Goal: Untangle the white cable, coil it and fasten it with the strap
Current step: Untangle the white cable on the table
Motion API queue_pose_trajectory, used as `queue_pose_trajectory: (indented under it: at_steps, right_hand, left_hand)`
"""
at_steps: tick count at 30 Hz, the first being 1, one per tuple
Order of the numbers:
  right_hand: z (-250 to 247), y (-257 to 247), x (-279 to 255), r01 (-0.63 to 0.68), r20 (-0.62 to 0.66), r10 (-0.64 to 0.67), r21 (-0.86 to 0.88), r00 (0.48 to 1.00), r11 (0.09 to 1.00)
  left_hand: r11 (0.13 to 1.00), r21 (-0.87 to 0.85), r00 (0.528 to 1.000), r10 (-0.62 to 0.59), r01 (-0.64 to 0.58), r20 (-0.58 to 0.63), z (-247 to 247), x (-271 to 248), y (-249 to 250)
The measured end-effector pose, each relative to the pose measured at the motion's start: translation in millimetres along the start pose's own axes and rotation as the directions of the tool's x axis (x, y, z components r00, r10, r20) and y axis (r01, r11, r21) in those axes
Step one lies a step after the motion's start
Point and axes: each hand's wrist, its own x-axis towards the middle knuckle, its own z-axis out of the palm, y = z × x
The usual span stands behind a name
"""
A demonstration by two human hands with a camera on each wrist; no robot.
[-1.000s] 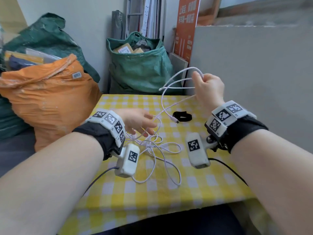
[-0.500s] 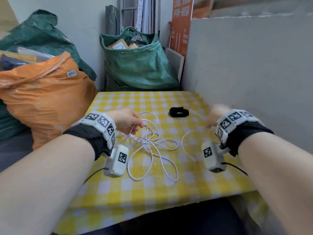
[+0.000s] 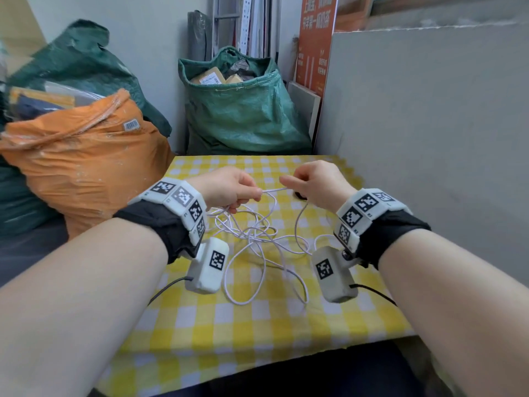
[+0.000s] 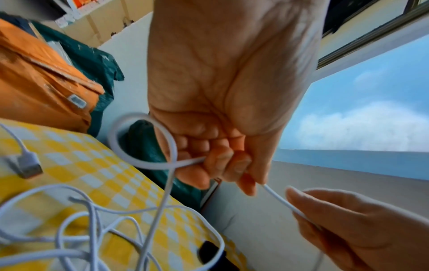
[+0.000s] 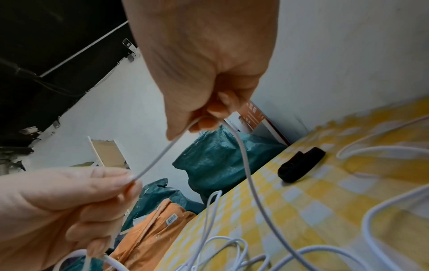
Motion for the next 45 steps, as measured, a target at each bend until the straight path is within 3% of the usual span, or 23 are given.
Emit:
queue_pose_trajectory:
  at_steps: [5, 10, 13, 16, 18, 20, 22, 26, 31, 34, 37, 39, 41, 43, 45]
  right_hand:
    - [-7, 21, 0, -0.148, -0.137, 0.123, -0.188, 0.983, 0.971]
    - [-10, 37, 1, -0.324, -0.093, 0.31, -0.263, 0.946, 0.909]
    - [-8, 34, 1, -0.333, -0.036, 0.337, -0.284, 0.941, 0.899]
    - [-7, 19, 0, -0.193, -0.011, 0.193, -0.156, 0.981, 0.969]
    - [-4, -2, -3, -0.079, 0.009, 0.078, 0.078, 0.997, 0.994]
    - [1, -22, -6, -0.027, 0.106, -0.004, 0.293, 0.994, 0.956]
    - [4, -30, -7, -0.004, 0.152, -0.055, 0.364, 0.987, 0.931]
    - [-1, -12, -2, -0.035, -0.073, 0.057, 0.271, 0.996, 0.962]
    - [-15, 26, 1, -0.234, -0.245, 0.241, 0.057, 0.939, 0.971]
    - [-14, 35, 2, -0.345, -0.215, 0.335, -0.011, 0.917, 0.938]
    - [-12, 29, 1, -0.407, -0.135, 0.392, -0.107, 0.91, 0.907]
    - [-11, 18, 0, -0.343, -0.106, 0.333, -0.094, 0.937, 0.935]
    - [-7, 3, -2, -0.189, -0.025, 0.193, 0.11, 0.981, 0.976]
    - [-2, -16, -6, -0.09, 0.081, 0.065, 0.351, 0.995, 0.932]
    - [2, -26, -8, -0.043, 0.131, -0.013, 0.414, 0.991, 0.909]
  left_hand:
    - [0.93, 0.354, 0.985, -0.036, 0.095, -0.168, -27, -6, -21]
    - [0.953, 0.263, 0.963, -0.076, 0.147, -0.26, -41, -8, -33]
    - [0.971, 0.199, 0.949, -0.068, 0.134, -0.309, -38, -8, -27]
    - [0.957, 0.283, 0.966, 0.009, 0.068, -0.26, -28, -7, -10]
    - [0.945, 0.327, 0.972, 0.056, 0.022, -0.226, -17, -7, 3]
    - [0.945, 0.327, 0.975, 0.095, -0.025, -0.2, -8, -5, 15]
    - [0.959, 0.274, 0.976, 0.124, -0.072, -0.178, -3, -2, 20]
    - [0.982, 0.179, 0.978, 0.097, -0.063, -0.183, -10, -2, 15]
    - [0.994, 0.098, 0.939, -0.009, 0.045, -0.345, -30, -3, -10]
    - [0.983, 0.141, 0.913, -0.05, 0.116, -0.404, -30, -4, -13]
    - [0.978, 0.176, 0.917, -0.037, 0.116, -0.397, -25, -1, -11]
    - [0.984, 0.163, 0.935, -0.013, 0.075, -0.355, -20, 1, -6]
    - [0.989, 0.149, 0.952, 0.023, 0.024, -0.306, -11, 2, 3]
    - [0.99, 0.137, 0.963, 0.066, -0.031, -0.26, -3, 4, 12]
    - [0.992, 0.106, 0.967, 0.098, -0.074, -0.233, 2, 6, 17]
